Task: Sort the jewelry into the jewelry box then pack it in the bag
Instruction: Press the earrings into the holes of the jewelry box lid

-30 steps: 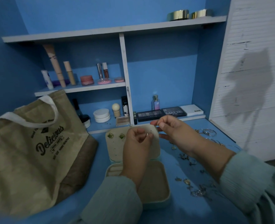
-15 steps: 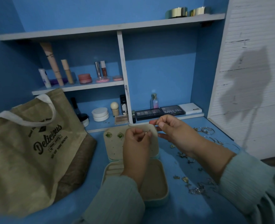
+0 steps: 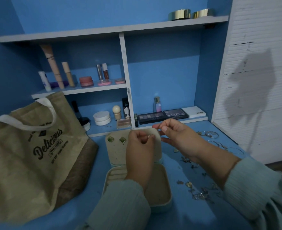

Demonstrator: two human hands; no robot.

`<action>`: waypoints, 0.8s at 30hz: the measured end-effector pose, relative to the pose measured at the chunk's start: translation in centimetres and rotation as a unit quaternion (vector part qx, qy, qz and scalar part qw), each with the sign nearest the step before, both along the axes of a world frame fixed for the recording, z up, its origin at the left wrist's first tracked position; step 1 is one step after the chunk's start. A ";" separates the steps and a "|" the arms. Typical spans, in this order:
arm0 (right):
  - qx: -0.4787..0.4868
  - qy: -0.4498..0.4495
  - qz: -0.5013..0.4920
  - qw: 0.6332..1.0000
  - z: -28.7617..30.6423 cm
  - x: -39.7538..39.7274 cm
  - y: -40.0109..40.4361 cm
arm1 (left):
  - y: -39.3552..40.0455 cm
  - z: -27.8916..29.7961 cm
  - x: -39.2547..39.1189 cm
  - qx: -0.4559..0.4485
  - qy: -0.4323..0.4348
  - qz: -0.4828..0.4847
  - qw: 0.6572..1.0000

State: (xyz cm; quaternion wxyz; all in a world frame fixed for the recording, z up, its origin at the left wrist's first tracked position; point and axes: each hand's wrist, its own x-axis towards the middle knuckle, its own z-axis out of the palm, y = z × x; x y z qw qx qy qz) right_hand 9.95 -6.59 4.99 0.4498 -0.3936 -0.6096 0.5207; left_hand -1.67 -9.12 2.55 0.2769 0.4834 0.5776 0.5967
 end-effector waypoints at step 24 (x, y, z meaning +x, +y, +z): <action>-0.006 -0.004 -0.010 1.000 -0.3 -0.1 0.5 | 0.6 1.3 0.8 -0.074 0.125 0.043 0.988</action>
